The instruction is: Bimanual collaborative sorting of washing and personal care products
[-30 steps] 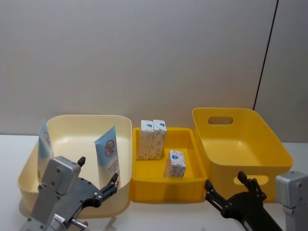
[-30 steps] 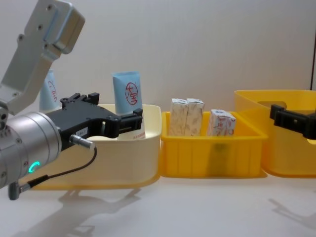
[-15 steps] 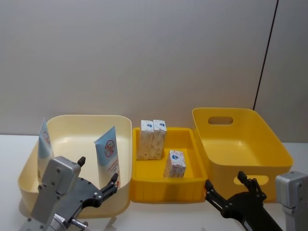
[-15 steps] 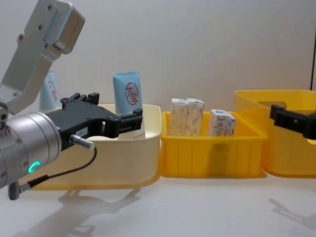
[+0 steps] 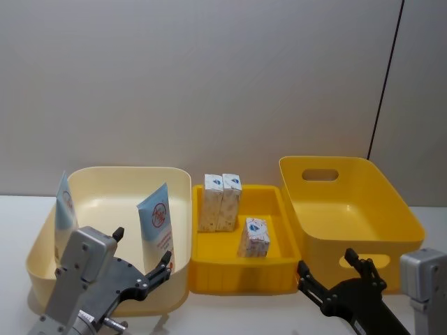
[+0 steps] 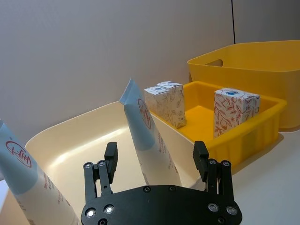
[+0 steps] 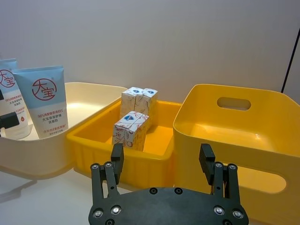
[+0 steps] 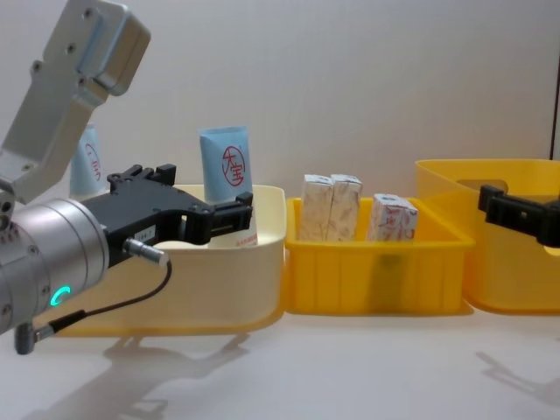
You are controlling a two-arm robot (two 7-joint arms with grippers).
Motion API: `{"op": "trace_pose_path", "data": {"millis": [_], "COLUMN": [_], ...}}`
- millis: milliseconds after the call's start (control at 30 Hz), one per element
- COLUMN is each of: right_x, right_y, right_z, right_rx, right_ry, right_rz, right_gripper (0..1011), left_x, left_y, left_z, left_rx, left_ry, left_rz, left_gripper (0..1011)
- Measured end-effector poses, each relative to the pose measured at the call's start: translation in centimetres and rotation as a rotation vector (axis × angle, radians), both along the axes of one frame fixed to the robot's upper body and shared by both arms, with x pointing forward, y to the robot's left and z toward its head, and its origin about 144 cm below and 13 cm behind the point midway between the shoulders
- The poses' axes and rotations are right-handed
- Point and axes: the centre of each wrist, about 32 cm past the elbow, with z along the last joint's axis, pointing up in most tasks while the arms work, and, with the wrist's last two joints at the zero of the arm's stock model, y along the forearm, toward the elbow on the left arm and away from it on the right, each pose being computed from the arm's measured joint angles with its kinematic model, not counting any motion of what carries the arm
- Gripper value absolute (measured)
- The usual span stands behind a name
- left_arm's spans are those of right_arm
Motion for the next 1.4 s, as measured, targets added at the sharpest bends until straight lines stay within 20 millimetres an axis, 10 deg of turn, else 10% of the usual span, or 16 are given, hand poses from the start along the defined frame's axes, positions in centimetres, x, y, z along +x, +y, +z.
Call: {"op": "trace_pose_path", "data": {"millis": [1400], "right_x": [4.3], "right_y": [5.0], "right_z": [8.8], "right_rx": [-0.105], "right_ry": [0.351], "right_rz": [0.037], "right_gripper": [1001], "left_x": [0.0], "left_y": [0.0], "left_z": [0.0], "left_rx": [0.0], "left_ry": [0.0], "left_rz": [0.0], "left_gripper": [1003]}}
